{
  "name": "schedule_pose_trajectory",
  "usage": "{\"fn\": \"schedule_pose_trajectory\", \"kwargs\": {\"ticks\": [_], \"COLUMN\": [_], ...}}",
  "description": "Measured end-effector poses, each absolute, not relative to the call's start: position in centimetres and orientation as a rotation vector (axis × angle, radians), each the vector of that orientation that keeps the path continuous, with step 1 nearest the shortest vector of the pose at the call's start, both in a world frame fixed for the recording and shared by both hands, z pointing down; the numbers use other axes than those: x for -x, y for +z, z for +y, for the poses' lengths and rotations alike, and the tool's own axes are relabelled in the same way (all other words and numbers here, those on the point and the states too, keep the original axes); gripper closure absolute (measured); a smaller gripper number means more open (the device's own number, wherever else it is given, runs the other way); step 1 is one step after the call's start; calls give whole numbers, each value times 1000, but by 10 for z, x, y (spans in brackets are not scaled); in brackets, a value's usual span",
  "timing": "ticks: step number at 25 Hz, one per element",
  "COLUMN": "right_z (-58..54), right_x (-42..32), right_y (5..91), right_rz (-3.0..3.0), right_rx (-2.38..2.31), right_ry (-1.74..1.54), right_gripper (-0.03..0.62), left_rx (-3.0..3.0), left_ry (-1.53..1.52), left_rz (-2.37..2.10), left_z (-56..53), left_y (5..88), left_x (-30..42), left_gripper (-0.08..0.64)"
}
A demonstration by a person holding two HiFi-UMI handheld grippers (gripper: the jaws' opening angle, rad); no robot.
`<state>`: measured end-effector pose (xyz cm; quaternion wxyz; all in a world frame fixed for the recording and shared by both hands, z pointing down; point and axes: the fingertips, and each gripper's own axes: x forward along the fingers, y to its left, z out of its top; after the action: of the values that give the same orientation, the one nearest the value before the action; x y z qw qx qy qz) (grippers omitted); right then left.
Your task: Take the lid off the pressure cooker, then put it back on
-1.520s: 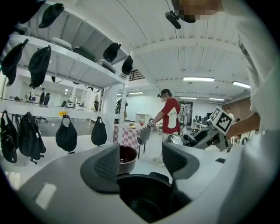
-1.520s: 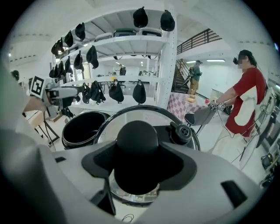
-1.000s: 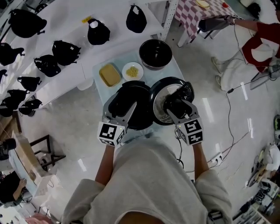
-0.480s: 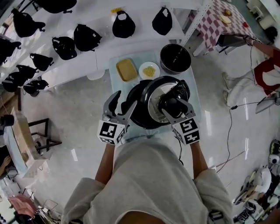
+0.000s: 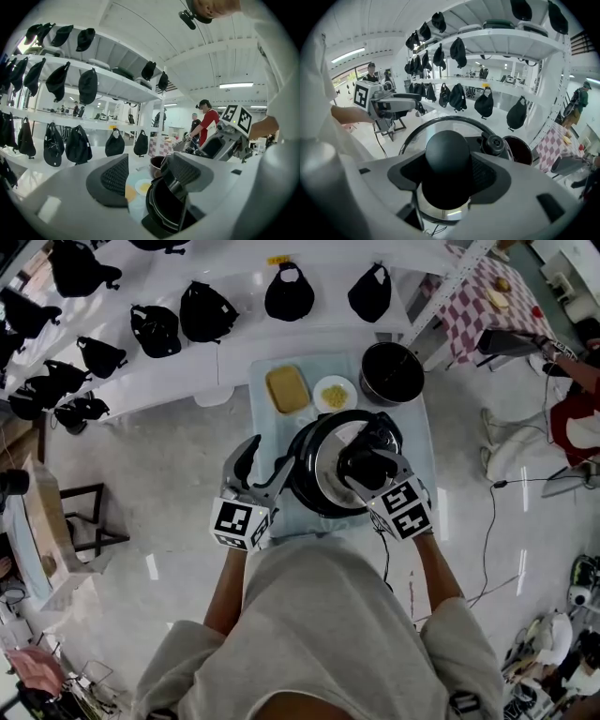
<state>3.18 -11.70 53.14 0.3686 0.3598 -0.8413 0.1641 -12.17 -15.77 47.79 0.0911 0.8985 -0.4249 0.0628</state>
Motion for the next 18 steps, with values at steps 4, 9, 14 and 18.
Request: {"fn": "schedule_pose_trajectory", "kwargs": {"ticks": [4, 9, 14, 18], "right_z": [-115, -114, -116, -116], "right_x": [-22, -14, -8, -3], "right_y": [539, 554, 559, 559], "right_rz": [-2116, -2045, -1982, -1941], "right_rx": [-832, -723, -587, -506], "right_ry": [421, 431, 418, 404], "right_gripper": [321, 321, 321, 321], "left_rx": [-2671, -2677, -2675, -2670], "left_ry": [174, 165, 159, 161], "left_rz": [-1246, -1216, -1197, -1183], "left_z": [-158, -159, -160, -160], "left_y": [481, 484, 485, 486], "left_x": [124, 121, 119, 118], "left_gripper": [268, 268, 268, 268]}}
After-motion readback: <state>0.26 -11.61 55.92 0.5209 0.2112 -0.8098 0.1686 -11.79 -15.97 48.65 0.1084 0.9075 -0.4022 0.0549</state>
